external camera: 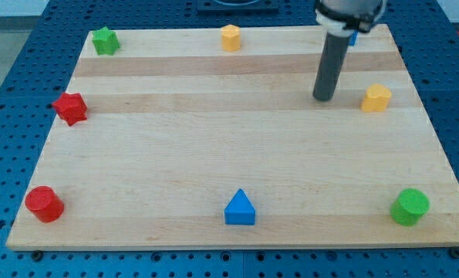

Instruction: Place the yellow hexagon at center of the board

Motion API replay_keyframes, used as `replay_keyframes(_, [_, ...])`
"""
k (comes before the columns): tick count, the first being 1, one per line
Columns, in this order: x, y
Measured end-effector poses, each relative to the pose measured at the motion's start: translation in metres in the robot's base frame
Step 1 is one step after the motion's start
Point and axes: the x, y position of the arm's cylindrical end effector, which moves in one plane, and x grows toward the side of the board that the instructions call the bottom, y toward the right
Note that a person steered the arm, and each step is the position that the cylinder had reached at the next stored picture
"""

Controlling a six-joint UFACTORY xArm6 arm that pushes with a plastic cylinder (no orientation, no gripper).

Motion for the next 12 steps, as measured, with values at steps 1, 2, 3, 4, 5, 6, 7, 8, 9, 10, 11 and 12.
replay_keyframes(1, [-0.075,-0.002])
replay_keyframes(2, [-0.146,-0.019])
replay_keyframes(3, [-0.161,-0.033])
replay_keyframes(4, [-0.160,-0.081])
replay_keyframes(5, [-0.160,-0.144])
replay_keyframes(6, [-0.148,-0.171])
replay_keyframes(7, [-0.113,-0.163])
replay_keyframes(8, [-0.092,-0.147])
replay_keyframes(9, [-0.081,-0.147])
replay_keyframes(10, [-0.060,-0.152])
replay_keyframes(11, [-0.038,-0.163])
replay_keyframes(12, [-0.016,-0.163])
